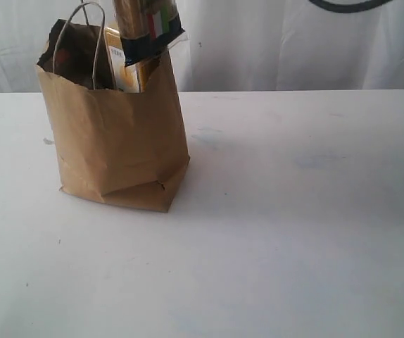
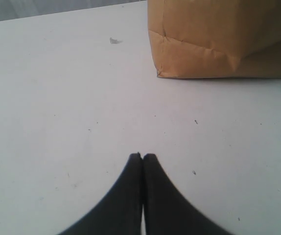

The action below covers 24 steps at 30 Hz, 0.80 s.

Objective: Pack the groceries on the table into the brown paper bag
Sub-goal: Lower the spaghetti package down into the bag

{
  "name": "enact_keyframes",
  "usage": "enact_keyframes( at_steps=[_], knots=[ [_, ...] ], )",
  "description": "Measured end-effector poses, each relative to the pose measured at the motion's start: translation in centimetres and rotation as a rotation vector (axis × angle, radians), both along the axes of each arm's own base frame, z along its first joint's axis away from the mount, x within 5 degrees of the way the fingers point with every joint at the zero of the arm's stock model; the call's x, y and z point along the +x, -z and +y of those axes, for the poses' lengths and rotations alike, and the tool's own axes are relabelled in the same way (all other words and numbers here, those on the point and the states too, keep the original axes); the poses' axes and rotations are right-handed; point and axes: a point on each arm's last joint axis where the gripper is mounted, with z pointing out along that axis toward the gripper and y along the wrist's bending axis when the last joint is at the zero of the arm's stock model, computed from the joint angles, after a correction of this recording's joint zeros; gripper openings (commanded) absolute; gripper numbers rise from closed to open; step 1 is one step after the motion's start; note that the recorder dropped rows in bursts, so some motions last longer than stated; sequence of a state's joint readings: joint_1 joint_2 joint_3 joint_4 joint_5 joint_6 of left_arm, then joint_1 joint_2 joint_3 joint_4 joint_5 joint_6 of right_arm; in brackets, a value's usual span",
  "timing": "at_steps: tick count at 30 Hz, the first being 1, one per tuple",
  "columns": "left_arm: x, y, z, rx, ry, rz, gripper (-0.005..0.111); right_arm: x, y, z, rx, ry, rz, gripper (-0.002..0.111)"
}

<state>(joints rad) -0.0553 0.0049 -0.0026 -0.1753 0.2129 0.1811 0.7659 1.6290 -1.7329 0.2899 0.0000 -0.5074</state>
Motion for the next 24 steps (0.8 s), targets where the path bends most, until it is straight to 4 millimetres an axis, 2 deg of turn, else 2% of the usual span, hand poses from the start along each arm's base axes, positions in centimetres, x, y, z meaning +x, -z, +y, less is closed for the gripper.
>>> enact_keyframes(
  at_steps=[5,12,17,24],
  knots=[
    [0.0,0.0,0.0,0.0,0.0,0.0,0.0,0.3,0.3,1.6,-0.004,-0.022,-0.003,0.0],
    [0.0,0.0,0.0,0.0,0.0,0.0,0.0,-0.4,0.6,4.2,-0.013,-0.081,-0.003,0.0],
    [0.0,0.0,0.0,0.0,0.0,0.0,0.0,-1.0,0.6,5.2,-0.015,-0.123,0.038,0.0],
    [0.0,0.0,0.0,0.0,0.0,0.0,0.0,-0.3,1.9,6.1,-0.015,-0.136,0.102,0.0]
  ],
)
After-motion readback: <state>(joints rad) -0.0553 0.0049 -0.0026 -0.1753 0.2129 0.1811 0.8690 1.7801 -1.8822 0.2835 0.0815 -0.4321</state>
